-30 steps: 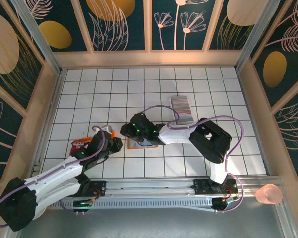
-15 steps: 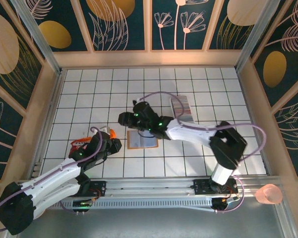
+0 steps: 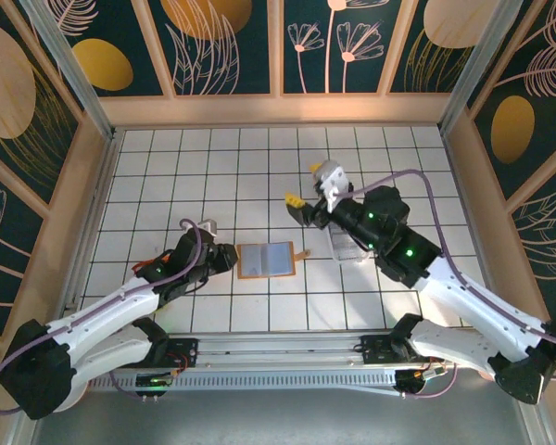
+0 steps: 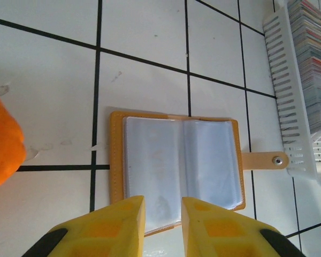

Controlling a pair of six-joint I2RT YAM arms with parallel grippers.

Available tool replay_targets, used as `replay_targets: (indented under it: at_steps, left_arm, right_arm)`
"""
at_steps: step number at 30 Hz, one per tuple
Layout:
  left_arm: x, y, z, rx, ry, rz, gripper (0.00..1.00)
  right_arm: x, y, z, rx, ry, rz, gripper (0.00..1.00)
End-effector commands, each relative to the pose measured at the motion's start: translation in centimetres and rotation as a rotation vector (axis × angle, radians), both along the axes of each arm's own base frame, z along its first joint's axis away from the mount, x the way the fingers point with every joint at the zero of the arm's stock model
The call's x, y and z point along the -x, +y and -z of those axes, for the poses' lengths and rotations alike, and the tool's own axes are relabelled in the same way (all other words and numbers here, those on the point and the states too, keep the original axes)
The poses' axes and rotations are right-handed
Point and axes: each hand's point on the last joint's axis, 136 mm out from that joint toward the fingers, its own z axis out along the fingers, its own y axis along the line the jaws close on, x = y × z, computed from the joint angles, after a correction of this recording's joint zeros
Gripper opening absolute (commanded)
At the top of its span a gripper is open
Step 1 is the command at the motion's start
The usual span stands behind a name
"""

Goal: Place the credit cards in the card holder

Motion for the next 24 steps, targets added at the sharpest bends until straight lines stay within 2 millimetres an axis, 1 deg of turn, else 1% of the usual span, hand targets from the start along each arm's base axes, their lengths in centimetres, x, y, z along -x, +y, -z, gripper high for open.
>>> replay_targets:
  at_steps: [1,3,5,8,10,12,14,15,17,22,24]
  left_arm:
    - [-0.5,-1.2,-1.4,0.029,-0.031,0.039,0.24]
    - [-0.5,-1.2,-1.3,0.030,-0.031,0.040,0.24]
    - [-0.5,-1.4,-1.2,0.034,-0.027,0.045,0.24]
    - [-0.3,-1.7,-1.0,0.041,-0.019,0.061,0.24]
    - [-0.3,-1.9,-0.8,0.044,-0.014,0.070,0.23]
    - [-0.3,-2.0,-0.7,0.047,-0.014,0.077,0.23]
    - [-0.4,-2.2,-0.8,0.054,-0.019,0.082,0.23]
    - [-0.4,-2.3,-0.8,0.056,-0.021,0.087,0.24]
    - [-0.4,-2.4,-0.7,0.053,-0.021,0.091,0.24]
    - [-0.1,-2.3,-0.6,0.055,-0.024,0.099,0.25]
    - [0.1,-2.1,-0.4,0.057,-0.025,0.099,0.25]
  right_arm:
    - [1.1,-0.8,6.6,0.509,-0.160,-0.165,0.75]
    - [0.9,-2.8,9.9,0.683,-0.116,-0.199,0.75]
    - [0.1,-5.4,13.1,0.842,-0.083,-0.197,0.75]
    - [-1.9,-9.5,16.9,1.019,-0.035,-0.161,0.75]
    - [-3.2,-12.0,18.7,1.074,0.013,-0.135,0.76]
    - [-4.0,-13.8,20.6,1.143,0.031,-0.133,0.76]
    - [-4.4,-15.3,23.0,1.245,0.023,-0.139,0.77]
    - [-4.6,-15.7,23.7,1.270,0.019,-0.139,0.77]
    - [-4.9,-15.8,24.8,1.279,0.027,-0.151,0.77]
    - [-5.6,-14.7,25.8,1.273,0.019,-0.196,0.77]
    - [-6.0,-14.5,26.4,1.274,0.022,-0.210,0.75]
